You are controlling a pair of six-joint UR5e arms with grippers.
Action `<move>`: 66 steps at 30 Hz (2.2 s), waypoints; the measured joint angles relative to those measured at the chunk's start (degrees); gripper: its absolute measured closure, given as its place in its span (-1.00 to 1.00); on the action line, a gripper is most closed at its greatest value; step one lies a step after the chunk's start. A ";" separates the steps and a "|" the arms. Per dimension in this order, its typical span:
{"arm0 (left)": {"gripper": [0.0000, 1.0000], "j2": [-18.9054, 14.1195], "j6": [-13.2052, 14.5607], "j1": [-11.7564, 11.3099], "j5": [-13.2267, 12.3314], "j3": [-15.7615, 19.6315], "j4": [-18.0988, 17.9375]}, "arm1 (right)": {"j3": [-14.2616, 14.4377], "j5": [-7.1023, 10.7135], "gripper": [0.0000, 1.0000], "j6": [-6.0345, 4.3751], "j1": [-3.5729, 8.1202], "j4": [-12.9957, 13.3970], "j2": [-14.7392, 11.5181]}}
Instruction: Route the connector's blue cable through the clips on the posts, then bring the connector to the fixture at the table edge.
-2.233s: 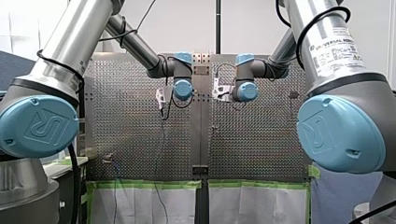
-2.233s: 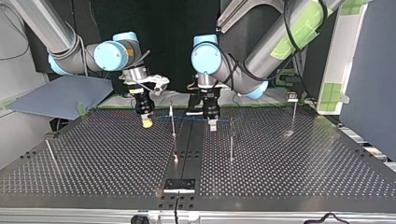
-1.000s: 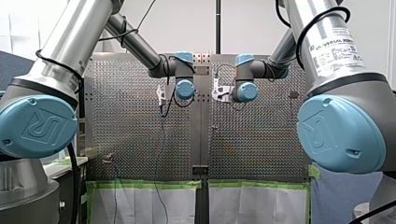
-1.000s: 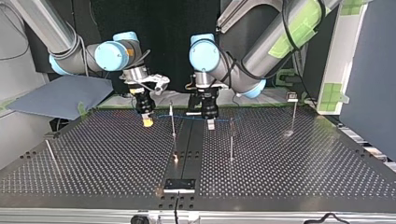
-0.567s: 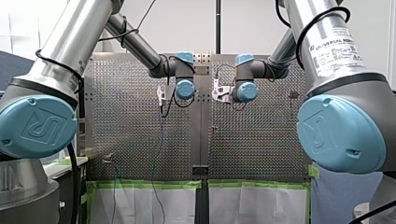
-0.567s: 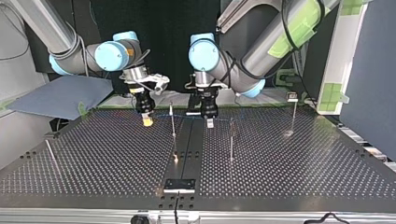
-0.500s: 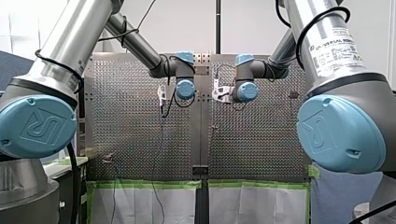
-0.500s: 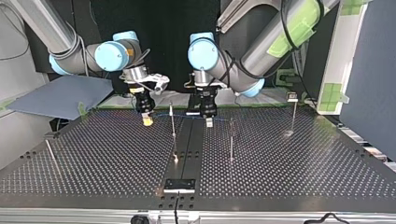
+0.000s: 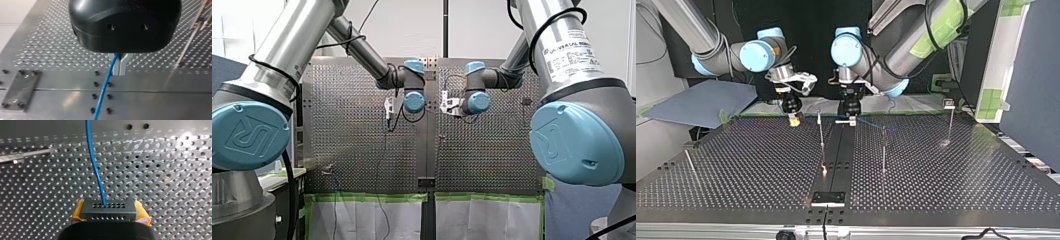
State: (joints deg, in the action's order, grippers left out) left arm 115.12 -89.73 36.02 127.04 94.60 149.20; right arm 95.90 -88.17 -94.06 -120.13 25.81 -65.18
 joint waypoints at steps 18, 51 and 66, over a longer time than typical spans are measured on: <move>1.00 1.17 0.37 1.43 -0.24 5.35 -4.71 | 5.38 -0.93 1.00 0.17 0.04 2.25 0.02; 1.00 11.30 0.82 4.97 0.58 5.52 -9.19 | 10.76 -2.90 1.00 1.70 2.20 11.19 4.27; 1.00 11.88 1.44 4.89 0.12 5.50 -9.79 | 10.76 1.74 1.00 3.18 5.45 14.13 8.13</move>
State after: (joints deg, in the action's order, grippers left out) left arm 127.00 -88.29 40.91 127.16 100.10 139.41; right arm 106.66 -86.43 -90.89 -114.68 39.93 -57.05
